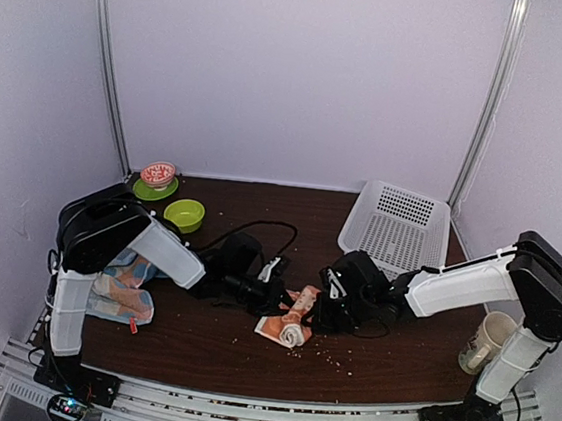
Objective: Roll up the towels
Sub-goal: Roll the towel at the center of the board.
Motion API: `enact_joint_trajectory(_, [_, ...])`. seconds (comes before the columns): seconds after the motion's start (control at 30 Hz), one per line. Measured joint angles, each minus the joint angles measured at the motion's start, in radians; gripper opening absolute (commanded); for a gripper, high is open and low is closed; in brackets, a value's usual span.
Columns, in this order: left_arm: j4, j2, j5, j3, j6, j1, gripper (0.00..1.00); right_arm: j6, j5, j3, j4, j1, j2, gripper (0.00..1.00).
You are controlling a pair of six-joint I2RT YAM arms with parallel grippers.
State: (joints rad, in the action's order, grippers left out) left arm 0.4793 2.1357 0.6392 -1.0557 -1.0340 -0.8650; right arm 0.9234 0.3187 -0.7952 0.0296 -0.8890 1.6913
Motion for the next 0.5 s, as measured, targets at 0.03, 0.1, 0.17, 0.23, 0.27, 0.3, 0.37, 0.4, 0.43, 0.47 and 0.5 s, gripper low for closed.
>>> enact_joint_trajectory(0.03, [-0.016, -0.016, -0.005, 0.011, 0.008, 0.0, 0.03, -0.018, -0.008, -0.019, -0.034, -0.002, 0.002, 0.0])
enact_joint_trajectory(0.1, [-0.042, -0.05, -0.012, 0.034, 0.023, 0.0, 0.05, -0.06, -0.025, -0.059, -0.107, -0.005, 0.005, 0.0])
enact_joint_trajectory(0.17, [-0.065, -0.097, -0.017, 0.069, 0.039, 0.0, 0.06, -0.111, -0.054, -0.113, -0.209, -0.008, 0.008, 0.0])
enact_joint_trajectory(0.23, [-0.09, -0.139, -0.021, 0.097, 0.055, 0.0, 0.06, -0.171, -0.084, -0.16, -0.307, -0.009, 0.01, 0.0])
enact_joint_trajectory(0.27, [-0.102, -0.162, -0.025, 0.109, 0.064, 0.0, 0.06, -0.2, -0.1, -0.182, -0.354, -0.009, 0.013, 0.0])
enact_joint_trajectory(0.3, [-0.115, -0.182, -0.03, 0.118, 0.074, 0.0, 0.06, -0.227, -0.116, -0.205, -0.405, -0.009, 0.017, 0.0])
enact_joint_trajectory(0.37, [-0.132, -0.203, -0.036, 0.123, 0.092, 0.0, 0.05, -0.291, -0.139, -0.251, -0.496, -0.009, 0.032, 0.0])
enact_joint_trajectory(0.4, [-0.137, -0.206, -0.039, 0.122, 0.101, 0.0, 0.04, -0.32, -0.15, -0.277, -0.543, -0.009, 0.043, 0.0])
enact_joint_trajectory(0.43, [-0.144, -0.205, -0.042, 0.12, 0.108, 0.0, 0.04, -0.348, -0.161, -0.299, -0.583, -0.009, 0.056, 0.0])
enact_joint_trajectory(0.47, [-0.15, -0.2, -0.045, 0.116, 0.114, 0.0, 0.03, -0.367, -0.168, -0.316, -0.613, -0.009, 0.068, 0.0])
enact_joint_trajectory(0.5, [-0.155, -0.193, -0.046, 0.112, 0.118, 0.0, 0.02, -0.391, -0.178, -0.339, -0.65, -0.01, 0.081, 0.0])
